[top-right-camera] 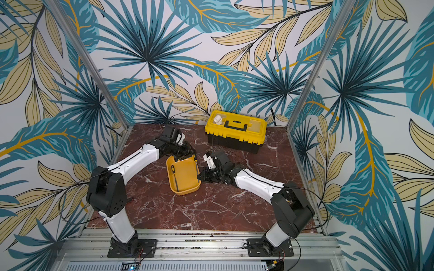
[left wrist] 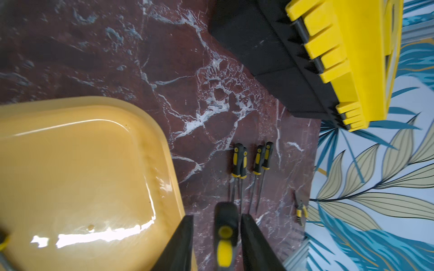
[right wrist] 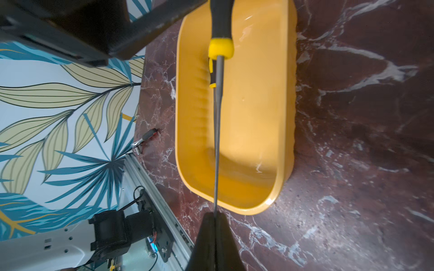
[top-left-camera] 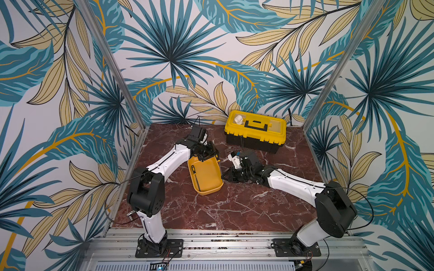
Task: Take the file tool out of the storage box
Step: Pick up the file tool from the storage box, then place the file tool at the center of the board.
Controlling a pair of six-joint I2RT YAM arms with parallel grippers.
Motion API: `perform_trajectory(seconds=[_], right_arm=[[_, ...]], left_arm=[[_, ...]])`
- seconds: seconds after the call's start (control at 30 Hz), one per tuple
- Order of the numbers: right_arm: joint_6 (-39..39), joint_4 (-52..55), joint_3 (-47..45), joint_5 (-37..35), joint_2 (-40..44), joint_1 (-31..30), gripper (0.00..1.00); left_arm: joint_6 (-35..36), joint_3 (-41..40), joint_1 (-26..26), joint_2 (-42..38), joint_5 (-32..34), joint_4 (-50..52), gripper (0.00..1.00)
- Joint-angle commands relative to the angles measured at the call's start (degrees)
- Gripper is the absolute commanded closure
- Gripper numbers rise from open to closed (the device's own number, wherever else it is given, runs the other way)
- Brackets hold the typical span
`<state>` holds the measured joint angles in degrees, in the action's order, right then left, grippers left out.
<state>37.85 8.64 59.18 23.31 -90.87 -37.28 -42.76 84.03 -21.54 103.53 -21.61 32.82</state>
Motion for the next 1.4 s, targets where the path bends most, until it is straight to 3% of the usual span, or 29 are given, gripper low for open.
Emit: perform_trajectory(seconds=[0.0,0.4,0.6,0.73,1.37], right_arm=[[-3.85,8.62,1.5,-9.36,1.61,-0.32,0.98],[-3.01,19.65,2.96,-30.02,-0.69,-0.28,1.0],[-1.41,19.85,3.3,-32.81,-3.66,-0.42,1.0],[-1.28,20.29,3.8,-34.19,-5.25,-0.45,1.0],[-0.23,19.92,5.69,-35.26,-11.46,-1.18,1.0]], left_arm=[[5.3,2.72,0.35,-1.81,6.7,5.89,0.52],[9.5,-2.03,0.36,-6.44,17.07,10.06,0.34],[9.29,-3.95,0.36,-7.09,18.6,9.85,0.29],[9.43,-4.46,0.18,-7.09,19.18,9.84,0.21],[9.88,-5.99,-1.55,-6.65,23.97,10.31,0.21]])
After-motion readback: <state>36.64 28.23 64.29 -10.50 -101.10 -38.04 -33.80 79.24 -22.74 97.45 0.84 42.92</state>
